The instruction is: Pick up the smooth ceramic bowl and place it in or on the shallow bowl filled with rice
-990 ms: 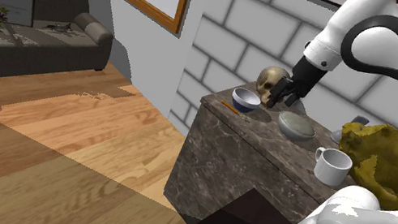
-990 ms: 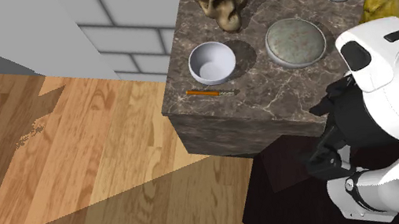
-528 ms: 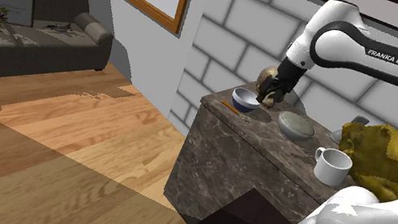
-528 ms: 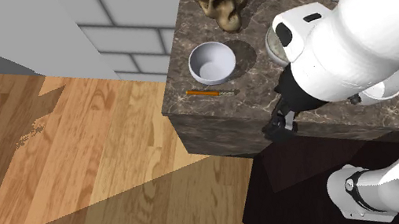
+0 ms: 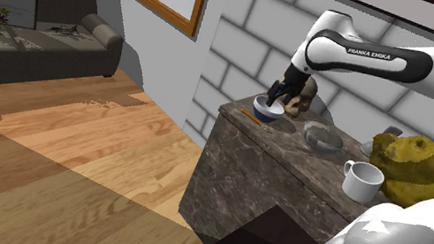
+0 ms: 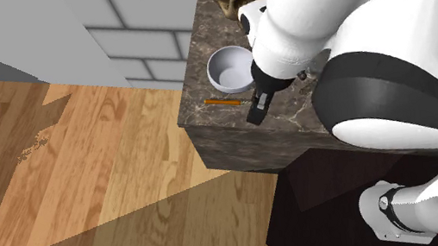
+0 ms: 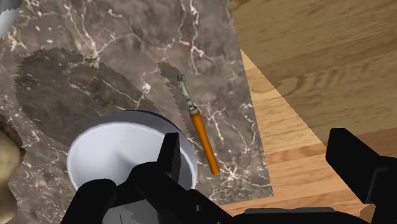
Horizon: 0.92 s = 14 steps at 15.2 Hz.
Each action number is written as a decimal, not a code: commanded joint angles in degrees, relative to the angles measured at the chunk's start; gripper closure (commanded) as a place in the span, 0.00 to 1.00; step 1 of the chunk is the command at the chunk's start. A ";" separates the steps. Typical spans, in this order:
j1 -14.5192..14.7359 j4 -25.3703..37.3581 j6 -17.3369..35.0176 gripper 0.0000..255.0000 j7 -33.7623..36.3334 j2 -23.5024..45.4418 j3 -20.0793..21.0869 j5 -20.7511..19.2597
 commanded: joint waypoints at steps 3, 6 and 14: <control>-0.36 5.52 3.08 0.00 -3.33 8.72 -1.82 0.53; -0.83 10.39 4.59 0.00 -5.92 15.26 -2.94 1.41; -1.24 8.85 10.02 0.00 -6.95 19.23 -3.36 2.08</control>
